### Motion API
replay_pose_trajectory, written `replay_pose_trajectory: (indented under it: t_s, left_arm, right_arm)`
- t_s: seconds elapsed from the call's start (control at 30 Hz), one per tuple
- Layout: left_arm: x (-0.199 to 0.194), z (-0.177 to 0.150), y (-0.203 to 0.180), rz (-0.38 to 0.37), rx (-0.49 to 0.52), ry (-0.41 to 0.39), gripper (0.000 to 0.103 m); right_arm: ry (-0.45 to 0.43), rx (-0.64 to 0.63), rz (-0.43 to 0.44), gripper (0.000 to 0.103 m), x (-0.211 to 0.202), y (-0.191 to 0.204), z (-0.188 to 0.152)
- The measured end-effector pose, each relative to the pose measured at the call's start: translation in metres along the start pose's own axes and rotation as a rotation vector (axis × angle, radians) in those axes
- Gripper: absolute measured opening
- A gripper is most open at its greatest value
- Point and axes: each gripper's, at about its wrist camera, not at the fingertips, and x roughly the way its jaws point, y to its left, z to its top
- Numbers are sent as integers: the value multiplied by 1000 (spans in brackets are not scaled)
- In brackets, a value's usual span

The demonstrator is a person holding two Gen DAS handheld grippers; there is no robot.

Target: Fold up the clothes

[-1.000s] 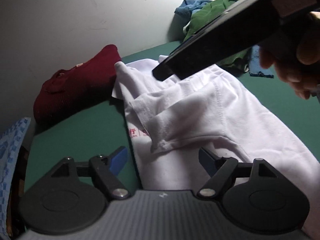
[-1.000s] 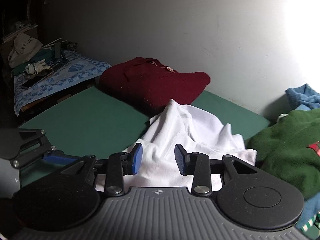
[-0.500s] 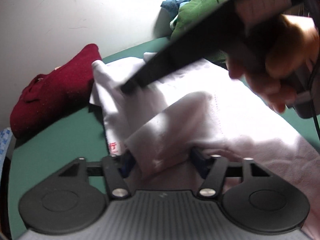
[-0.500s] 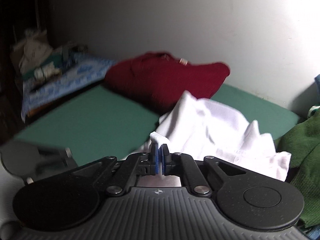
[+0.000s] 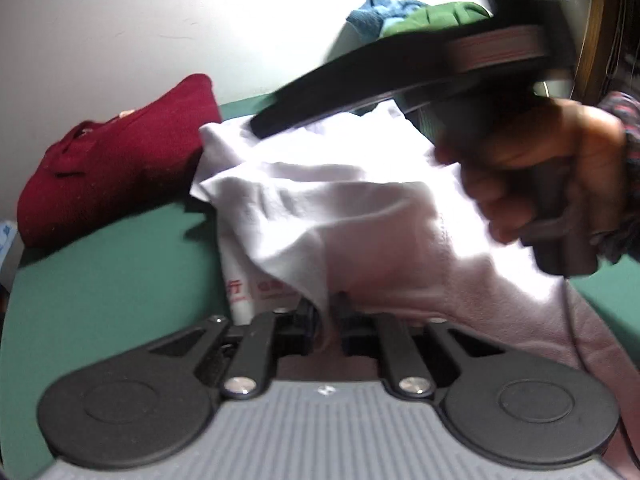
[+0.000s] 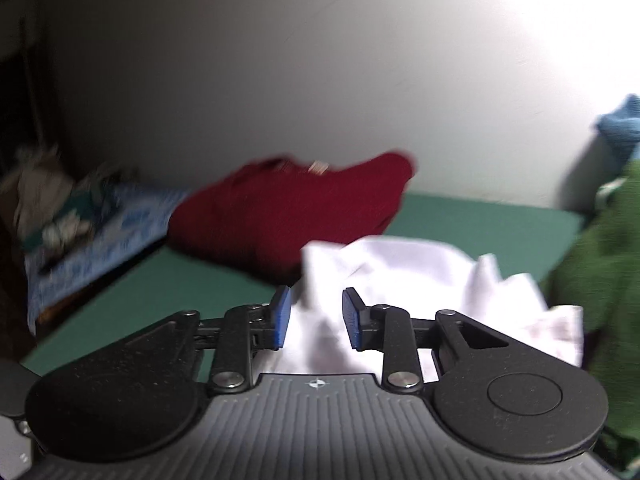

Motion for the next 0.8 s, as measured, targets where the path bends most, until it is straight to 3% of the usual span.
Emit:
replay_pose_trajectory:
  t_s: [0.1,0.27,0.33,0.43,0.5,0.6,0.73,0.8]
  left_arm:
    - [-7,-3,10,-35,-44,-5,2]
    - [-1,-7,1,-26,-11,38,2]
    - [0,-8,1,-31,-3,49,2]
    - [-5,-10,1,-48,13,70,2]
    - [-8,-13,0,-41,33,82,2]
    - [-13,-16,1,-22,48,84,4]
    - [-21,-14,10,-21,13,67,11]
    - [-26,-11,14,-25,-13,49,14]
  right_arm:
    - [42,-73,-80,30,-13,-14,-1]
    - [186,-139,-107,29,6,-25,-11]
    - [230,-158,-157,26,21,-26,-16]
    - [201,-168,-261,19,33,-33,-23]
    - [163,-129,-255,18,25,-38,-21]
    - [117,-82,-208,24,8,-43,-16]
    - [175,-153,-174,42,4,-38,-19]
    - [212,-176,-174,40,9,-39,-26]
